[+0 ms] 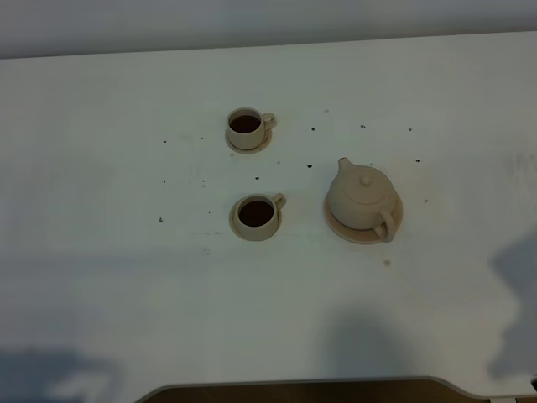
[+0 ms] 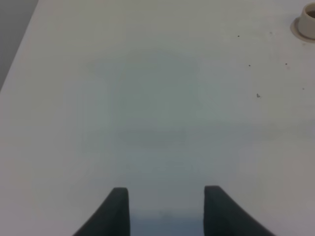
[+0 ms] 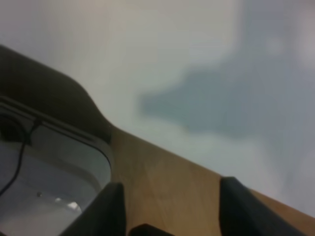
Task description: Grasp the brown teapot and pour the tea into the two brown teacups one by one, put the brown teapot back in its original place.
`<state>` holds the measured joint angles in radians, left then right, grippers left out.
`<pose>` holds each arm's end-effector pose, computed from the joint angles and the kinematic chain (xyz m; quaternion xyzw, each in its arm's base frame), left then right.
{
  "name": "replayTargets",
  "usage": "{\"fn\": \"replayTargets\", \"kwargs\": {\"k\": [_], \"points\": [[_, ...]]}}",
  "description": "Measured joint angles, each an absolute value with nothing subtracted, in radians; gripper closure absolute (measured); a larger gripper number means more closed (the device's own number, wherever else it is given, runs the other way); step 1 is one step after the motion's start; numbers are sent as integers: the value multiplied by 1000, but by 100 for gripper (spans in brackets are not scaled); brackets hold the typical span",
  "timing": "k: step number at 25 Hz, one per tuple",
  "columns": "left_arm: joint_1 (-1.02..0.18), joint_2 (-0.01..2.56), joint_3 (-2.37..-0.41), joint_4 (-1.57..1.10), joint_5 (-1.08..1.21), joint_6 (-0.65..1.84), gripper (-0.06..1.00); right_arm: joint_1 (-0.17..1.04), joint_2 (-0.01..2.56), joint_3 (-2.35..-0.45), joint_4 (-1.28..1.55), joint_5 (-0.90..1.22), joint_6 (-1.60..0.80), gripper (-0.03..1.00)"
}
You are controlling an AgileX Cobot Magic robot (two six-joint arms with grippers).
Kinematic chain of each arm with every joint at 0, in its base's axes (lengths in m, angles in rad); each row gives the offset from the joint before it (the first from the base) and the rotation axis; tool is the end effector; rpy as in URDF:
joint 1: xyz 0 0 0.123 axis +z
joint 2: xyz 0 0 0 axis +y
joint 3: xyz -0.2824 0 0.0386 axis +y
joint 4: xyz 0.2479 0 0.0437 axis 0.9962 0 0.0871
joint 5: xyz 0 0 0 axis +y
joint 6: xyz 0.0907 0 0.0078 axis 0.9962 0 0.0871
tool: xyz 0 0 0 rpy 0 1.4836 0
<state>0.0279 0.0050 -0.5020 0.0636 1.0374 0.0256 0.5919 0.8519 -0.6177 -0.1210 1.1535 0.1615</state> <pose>-0.0036 0.0049 0.2798 -0.0018 0.8475 0.0459 0.5289 0.1040 0.0578 0.2588 -0.2277 0.9627 -0.0045 0.1464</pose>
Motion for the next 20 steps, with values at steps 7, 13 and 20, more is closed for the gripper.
{"fn": "replayTargets", "kwargs": {"k": [7,13,20], "points": [[28,5,-502,64,1037,27,58,592,661,-497,-121,1077,117,51],[28,5,-502,64,1037,27,58,592,631,-496,-121,1067,94,51],[28,5,-502,64,1037,27,58,463,604,-495,-117,1064,88,51]]}}
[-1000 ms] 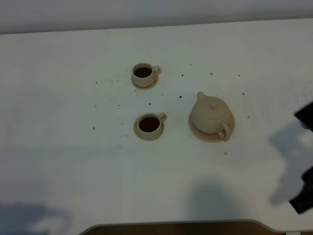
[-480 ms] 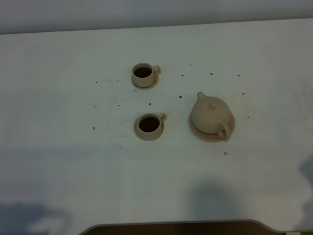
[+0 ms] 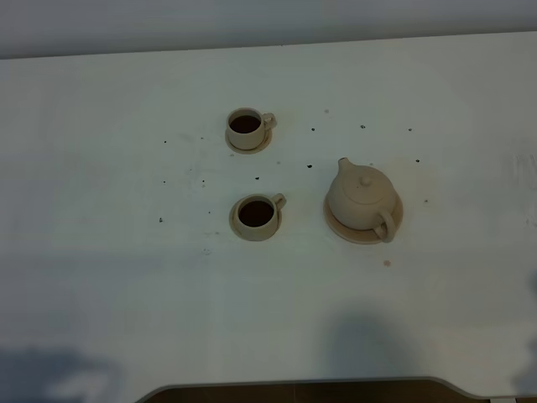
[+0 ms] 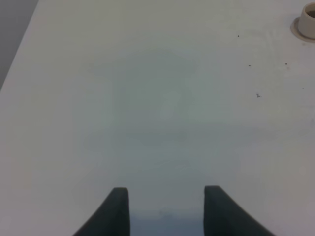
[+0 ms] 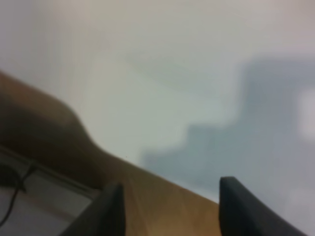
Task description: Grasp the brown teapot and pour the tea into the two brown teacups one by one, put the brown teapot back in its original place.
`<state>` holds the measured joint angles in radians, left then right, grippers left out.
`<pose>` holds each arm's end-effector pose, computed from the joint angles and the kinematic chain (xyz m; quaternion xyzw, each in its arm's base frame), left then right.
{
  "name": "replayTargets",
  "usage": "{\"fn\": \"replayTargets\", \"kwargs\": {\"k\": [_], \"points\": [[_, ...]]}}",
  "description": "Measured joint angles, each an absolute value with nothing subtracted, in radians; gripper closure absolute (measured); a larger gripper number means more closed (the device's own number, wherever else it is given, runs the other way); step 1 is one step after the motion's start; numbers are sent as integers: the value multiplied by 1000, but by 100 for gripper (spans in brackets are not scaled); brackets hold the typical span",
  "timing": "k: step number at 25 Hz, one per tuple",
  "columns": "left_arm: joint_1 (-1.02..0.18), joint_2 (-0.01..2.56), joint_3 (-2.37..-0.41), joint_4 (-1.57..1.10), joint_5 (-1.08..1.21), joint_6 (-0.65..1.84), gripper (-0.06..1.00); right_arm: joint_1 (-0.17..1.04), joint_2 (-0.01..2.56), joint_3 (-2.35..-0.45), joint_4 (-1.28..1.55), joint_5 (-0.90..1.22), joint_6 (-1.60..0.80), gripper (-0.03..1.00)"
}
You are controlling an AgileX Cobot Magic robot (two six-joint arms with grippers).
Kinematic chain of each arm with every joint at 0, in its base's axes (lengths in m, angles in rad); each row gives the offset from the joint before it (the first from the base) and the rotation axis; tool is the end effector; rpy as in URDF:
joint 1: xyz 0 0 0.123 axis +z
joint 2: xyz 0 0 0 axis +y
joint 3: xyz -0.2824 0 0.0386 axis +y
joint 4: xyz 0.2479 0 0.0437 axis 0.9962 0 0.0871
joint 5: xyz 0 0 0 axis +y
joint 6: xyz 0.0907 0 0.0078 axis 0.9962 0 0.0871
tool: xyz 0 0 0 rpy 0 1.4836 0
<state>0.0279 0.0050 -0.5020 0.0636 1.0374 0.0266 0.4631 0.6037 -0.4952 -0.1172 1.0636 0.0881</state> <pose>-0.0036 0.0049 0.2798 -0.0014 0.8475 0.0462 0.5288 0.0784 0.0288 0.2517 -0.1956 0.9491 0.0110 0.2465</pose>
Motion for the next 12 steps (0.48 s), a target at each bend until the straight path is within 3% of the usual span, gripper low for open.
{"fn": "replayTargets", "kwargs": {"k": [6,12], "points": [[28,5,-502,64,1037,27,58,178,459,-494,-117,1064,87,51],[28,5,-502,64,1037,26,58,26,267,-494,-117,1064,87,51]]}}
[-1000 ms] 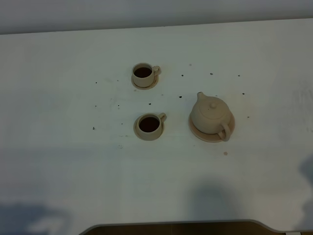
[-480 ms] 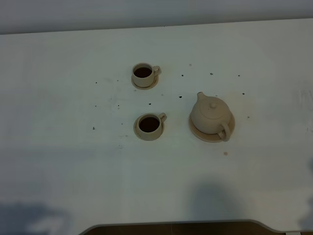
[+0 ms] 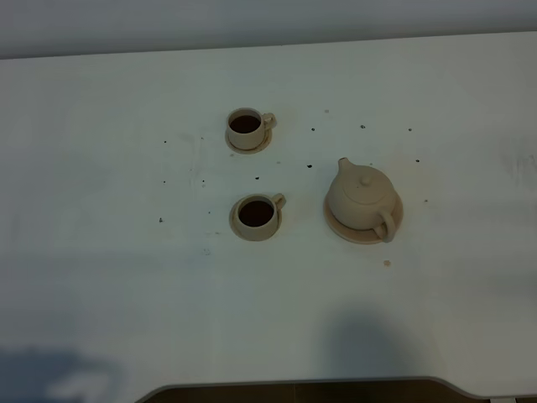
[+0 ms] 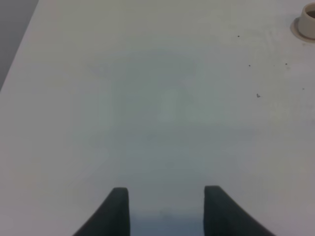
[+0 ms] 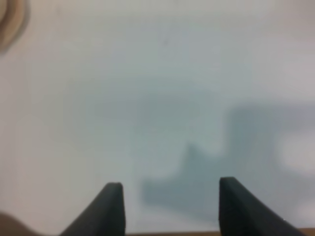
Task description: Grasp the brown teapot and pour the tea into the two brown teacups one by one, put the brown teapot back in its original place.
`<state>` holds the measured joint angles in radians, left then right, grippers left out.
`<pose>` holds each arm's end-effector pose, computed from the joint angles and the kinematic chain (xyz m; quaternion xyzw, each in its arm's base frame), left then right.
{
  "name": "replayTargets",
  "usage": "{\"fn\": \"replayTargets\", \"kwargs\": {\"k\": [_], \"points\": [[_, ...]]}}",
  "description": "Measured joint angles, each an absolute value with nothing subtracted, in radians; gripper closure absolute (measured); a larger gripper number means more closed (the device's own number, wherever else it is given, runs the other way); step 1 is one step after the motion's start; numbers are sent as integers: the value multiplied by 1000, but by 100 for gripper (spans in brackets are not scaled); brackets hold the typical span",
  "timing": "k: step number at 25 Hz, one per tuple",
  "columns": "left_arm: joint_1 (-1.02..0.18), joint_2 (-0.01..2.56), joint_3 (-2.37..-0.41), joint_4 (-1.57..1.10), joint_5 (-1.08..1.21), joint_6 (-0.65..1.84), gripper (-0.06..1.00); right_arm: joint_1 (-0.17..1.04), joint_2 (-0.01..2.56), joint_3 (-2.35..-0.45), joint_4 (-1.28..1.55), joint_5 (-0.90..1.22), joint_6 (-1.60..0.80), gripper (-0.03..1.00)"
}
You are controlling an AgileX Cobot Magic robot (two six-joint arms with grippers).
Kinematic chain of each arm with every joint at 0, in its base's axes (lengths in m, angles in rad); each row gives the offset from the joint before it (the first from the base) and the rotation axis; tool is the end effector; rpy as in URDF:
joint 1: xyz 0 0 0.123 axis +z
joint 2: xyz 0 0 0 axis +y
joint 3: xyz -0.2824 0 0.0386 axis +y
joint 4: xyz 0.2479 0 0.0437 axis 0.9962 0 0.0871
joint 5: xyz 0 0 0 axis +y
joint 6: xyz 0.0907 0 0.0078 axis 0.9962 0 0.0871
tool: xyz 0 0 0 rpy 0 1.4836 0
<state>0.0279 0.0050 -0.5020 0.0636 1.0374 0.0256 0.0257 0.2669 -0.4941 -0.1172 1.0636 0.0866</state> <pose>-0.0036 0.0049 0.2798 -0.0018 0.8475 0.0459 0.5289 0.0361 -0.0084 0.2716 0.0222 0.9150 -0.0358 0.4013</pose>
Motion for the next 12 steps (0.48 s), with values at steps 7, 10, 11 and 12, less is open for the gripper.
{"fn": "replayTargets", "kwargs": {"k": [7,10,11,12], "points": [[28,5,-502,64,1037,26,58,-1,83,-494,-117,1065,77,51],[28,5,-502,64,1037,26,58,-1,11,-494,-117,1065,70,51],[28,5,-502,64,1037,26,58,-1,1,-494,-117,1065,70,51],[28,5,-502,64,1037,26,58,-1,-5,-494,-117,1065,70,51]]}}
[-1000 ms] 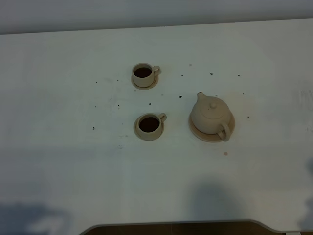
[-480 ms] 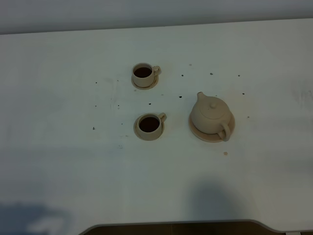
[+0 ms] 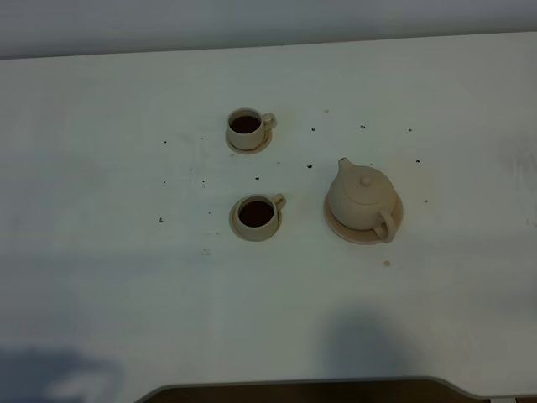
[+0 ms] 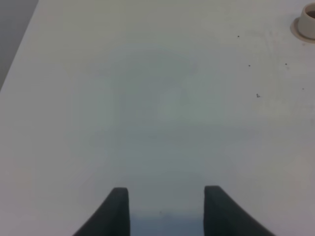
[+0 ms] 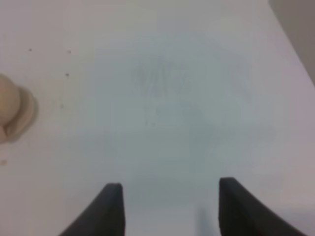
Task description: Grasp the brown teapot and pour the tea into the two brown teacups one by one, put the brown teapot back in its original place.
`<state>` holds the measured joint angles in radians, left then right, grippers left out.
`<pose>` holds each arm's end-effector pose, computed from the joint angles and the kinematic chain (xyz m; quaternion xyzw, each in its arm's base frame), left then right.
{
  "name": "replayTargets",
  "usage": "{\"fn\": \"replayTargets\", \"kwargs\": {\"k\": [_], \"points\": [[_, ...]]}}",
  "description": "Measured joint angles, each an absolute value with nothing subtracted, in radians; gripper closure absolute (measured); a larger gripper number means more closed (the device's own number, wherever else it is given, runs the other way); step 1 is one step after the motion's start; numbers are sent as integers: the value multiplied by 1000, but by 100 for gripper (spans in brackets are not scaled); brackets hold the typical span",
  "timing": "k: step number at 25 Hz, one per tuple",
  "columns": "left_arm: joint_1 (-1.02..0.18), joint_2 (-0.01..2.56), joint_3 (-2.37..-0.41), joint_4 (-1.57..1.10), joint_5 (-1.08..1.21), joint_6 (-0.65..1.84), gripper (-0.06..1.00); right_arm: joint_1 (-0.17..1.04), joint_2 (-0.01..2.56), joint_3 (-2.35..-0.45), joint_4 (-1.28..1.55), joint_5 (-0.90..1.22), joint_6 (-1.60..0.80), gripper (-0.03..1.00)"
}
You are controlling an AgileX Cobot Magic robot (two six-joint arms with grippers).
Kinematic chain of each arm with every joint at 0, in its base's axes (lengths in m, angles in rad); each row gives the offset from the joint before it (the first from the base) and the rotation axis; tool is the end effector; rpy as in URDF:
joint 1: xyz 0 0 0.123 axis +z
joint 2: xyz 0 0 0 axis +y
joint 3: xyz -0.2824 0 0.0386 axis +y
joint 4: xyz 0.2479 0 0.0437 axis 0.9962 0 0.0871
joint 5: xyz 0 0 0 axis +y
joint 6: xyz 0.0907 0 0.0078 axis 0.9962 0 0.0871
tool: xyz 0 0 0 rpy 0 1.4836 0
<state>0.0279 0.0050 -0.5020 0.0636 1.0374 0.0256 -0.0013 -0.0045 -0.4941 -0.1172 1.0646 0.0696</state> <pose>-0.0036 0.0049 0.2798 -0.0018 0.8475 0.0459 0.5289 -0.0053 -0.0093 0.2757 0.0326 0.8525 -0.0408 0.5201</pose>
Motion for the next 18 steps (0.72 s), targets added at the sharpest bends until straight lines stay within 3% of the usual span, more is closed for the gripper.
{"fn": "replayTargets", "kwargs": {"k": [18], "points": [[28,5,-502,64,1037,26,58,-1,-6,-492,-91,1065,24,51]]}}
